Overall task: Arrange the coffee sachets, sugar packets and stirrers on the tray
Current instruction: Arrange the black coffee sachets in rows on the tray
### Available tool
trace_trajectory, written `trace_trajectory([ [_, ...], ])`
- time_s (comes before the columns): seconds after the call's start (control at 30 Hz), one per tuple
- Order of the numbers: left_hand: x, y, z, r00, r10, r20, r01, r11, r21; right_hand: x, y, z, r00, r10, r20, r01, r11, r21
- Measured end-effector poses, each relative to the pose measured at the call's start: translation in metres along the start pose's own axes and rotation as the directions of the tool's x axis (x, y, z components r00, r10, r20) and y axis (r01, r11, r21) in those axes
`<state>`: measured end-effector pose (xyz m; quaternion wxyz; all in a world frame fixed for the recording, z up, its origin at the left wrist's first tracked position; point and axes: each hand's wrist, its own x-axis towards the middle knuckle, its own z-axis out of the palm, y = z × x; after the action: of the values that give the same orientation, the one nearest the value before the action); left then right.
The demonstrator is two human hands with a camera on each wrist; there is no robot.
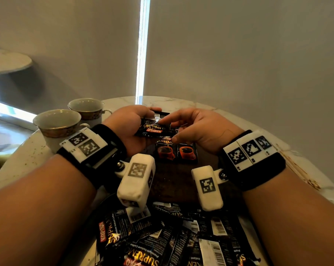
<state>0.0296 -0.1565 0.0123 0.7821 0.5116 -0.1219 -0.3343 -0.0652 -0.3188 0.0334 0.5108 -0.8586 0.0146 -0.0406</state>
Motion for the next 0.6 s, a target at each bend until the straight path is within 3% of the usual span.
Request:
trace_trajectory([
  [0.27, -0.003, -0.002, 0.006, 1.000, -0.004, -0.001, 0.004, 1.000, 0.002, -0.002, -0.006, 0.001, 1.000, -0.019, -0.022, 0.018, 0.998, -0.056],
  [0.37, -0.004, -0.003, 0.007, 1.000, -0.026, -0.006, 0.026, 1.000, 0.003, -0.004, -0.006, 0.002, 0.997, -0.060, -0.049, 0.060, 0.998, 0.008],
  [0.47, -0.006, -0.002, 0.006, 0.995, -0.103, 0.005, 0.103, 0.994, 0.026, 0.000, -0.003, 0.001, 0.980, -0.094, -0.176, 0.102, 0.994, 0.034],
  [0.6, -0.001, 0.001, -0.001, 0.991, -0.109, -0.072, 0.116, 0.988, 0.099, 0.014, 0.015, -0.007, 0.932, 0.027, -0.362, 0.047, 0.980, 0.193],
])
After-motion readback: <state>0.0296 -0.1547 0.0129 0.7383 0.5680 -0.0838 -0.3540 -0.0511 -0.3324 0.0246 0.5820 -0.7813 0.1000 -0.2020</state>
